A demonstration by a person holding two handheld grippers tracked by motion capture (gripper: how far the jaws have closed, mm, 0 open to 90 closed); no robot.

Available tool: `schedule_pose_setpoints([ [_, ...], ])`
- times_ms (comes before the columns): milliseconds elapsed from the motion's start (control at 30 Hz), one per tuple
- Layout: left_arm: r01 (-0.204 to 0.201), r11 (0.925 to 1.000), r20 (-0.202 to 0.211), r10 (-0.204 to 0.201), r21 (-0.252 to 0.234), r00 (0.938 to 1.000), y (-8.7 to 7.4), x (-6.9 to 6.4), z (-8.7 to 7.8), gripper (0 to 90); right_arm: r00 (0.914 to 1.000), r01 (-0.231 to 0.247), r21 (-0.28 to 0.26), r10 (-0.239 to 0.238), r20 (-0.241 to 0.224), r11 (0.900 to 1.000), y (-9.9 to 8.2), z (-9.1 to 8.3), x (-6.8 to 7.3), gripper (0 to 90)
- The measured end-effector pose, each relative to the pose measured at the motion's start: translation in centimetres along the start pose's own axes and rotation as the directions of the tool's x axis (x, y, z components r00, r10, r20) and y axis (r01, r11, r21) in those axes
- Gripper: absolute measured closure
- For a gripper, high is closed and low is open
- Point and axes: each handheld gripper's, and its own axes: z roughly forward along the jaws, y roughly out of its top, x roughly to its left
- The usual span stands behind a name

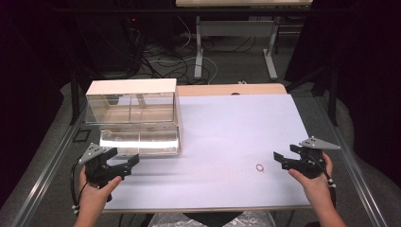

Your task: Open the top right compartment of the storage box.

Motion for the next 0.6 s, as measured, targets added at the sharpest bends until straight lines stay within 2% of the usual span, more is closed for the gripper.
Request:
schedule_pose_setpoints([
  [100,-0.002,1.0000,-0.008,0.002,0.009,1.0000,0.1,0.0,-0.1,8.0,0.9996,0.021,0.029,-0.022,0.018,0.9994,-0.4,0.1,0.2,23.6],
  [300,0.029,0.9987,-0.015,-0.028,0.041,0.9995,0.6,0.0,-0.5,8.4,0.9993,0.032,0.047,-0.033,0.015,0.9984,-0.4,0.2,0.5,22.0],
  [333,0.030,0.9985,-0.013,-0.029,0.045,0.9995,0.7,0.1,-0.5,8.4,0.9993,0.036,0.034,-0.036,0.012,0.9988,-0.4,0.3,0.5,22.8],
  [433,0.031,0.9979,-0.008,-0.031,0.057,0.9995,0.8,0.0,-0.7,8.4,0.9990,0.044,0.047,-0.044,0.000,0.9980,-0.4,0.3,0.6,23.7],
  [600,0.023,0.9965,-0.007,-0.023,0.080,0.9997,1.3,-0.2,-1.2,8.4,0.9979,0.065,0.101,-0.064,-0.007,0.9928,-0.2,0.1,0.9,26.6],
])
